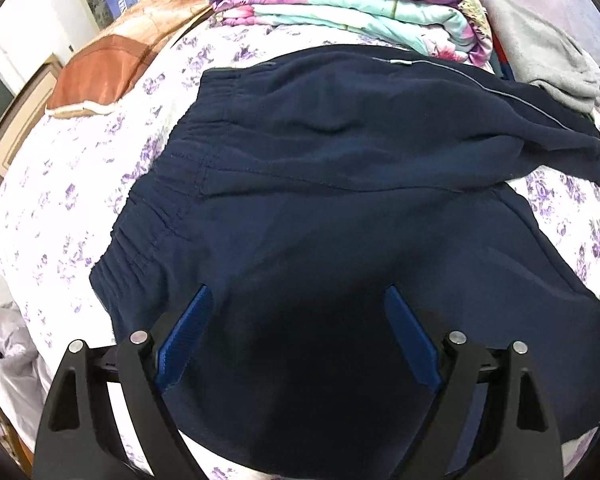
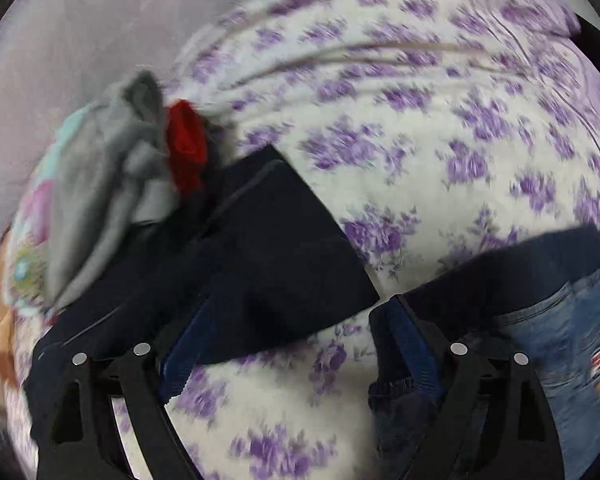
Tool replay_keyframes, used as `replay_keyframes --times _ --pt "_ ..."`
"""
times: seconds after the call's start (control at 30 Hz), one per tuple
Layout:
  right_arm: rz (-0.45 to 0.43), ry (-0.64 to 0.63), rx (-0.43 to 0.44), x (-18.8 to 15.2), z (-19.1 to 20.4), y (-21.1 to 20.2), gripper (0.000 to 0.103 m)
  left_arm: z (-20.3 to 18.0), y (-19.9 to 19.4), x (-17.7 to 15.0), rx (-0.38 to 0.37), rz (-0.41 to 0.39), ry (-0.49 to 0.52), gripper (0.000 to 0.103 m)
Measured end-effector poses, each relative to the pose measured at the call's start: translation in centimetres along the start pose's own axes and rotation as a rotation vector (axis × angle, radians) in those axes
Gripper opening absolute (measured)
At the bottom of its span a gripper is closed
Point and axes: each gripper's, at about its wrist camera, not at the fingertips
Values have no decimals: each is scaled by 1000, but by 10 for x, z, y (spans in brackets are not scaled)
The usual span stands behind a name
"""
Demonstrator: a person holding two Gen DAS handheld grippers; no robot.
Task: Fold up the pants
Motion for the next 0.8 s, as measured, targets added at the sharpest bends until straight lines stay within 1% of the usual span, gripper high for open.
replay_keyframes --times 0.07,0.1,0.13,0.17,0.2,0.23,0.3,0.33,0.43,0.5,0.53,0.57,0.6,0.63,0.67,0.7,0.73,0.77,0.8 --pt "-4 81 -42 -2 -2 14 90 1 -5 0 18 -11 5 85" --pt "6 111 -69 -3 0 23 87 4 -9 0 32 -22 1 85" --pt "18 103 -82 -2 2 30 77 7 -10 0 39 -26 -5 86" --pt "31 93 -76 1 5 33 48 11 -10 1 44 -28 -14 86" --pt "43 85 -56 3 8 34 23 15 -9 2 50 -29 -24 86" --pt "47 97 3 5 11 27 19 21 -8 3 62 -28 -35 86" --pt "-7 139 89 14 10 -7 18 30 -7 8 79 -38 -51 86" --pt "-44 171 160 19 2 -40 18 35 -7 12 92 -48 -61 86" --pt "-58 205 206 16 -30 -106 18 46 -6 22 104 -74 -69 86" --pt "-43 220 201 5 -52 -132 20 49 -5 30 114 -90 -54 86" --pt "-16 229 166 -6 -67 -140 22 51 -4 35 115 -101 -41 86" --pt "18 223 120 -16 -77 -137 38 53 -2 40 108 -104 -31 87" --pt "61 192 40 -26 -88 -126 58 54 1 45 101 -103 -21 87" --pt "132 124 -142 -41 -99 -112 60 55 6 52 108 -104 -2 87" --pt "144 103 -242 -47 -103 -111 58 55 9 57 117 -105 14 87" --pt "119 111 -289 -51 -108 -117 58 56 12 63 124 -109 34 87" --pt "43 161 -245 -52 -112 -132 58 59 12 73 122 -122 49 87" --pt "-10 189 -211 -50 -110 -141 60 59 9 80 116 -133 51 87" --pt "-52 197 -192 -47 -104 -148 65 61 8 88 105 -147 54 87"
Point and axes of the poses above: each gripper's, at about its wrist camera, not at the fingertips, and y roughly the way its jaws point, z to its left, x to its top, and after that the axes turned 6 degrees about -z, right-handed
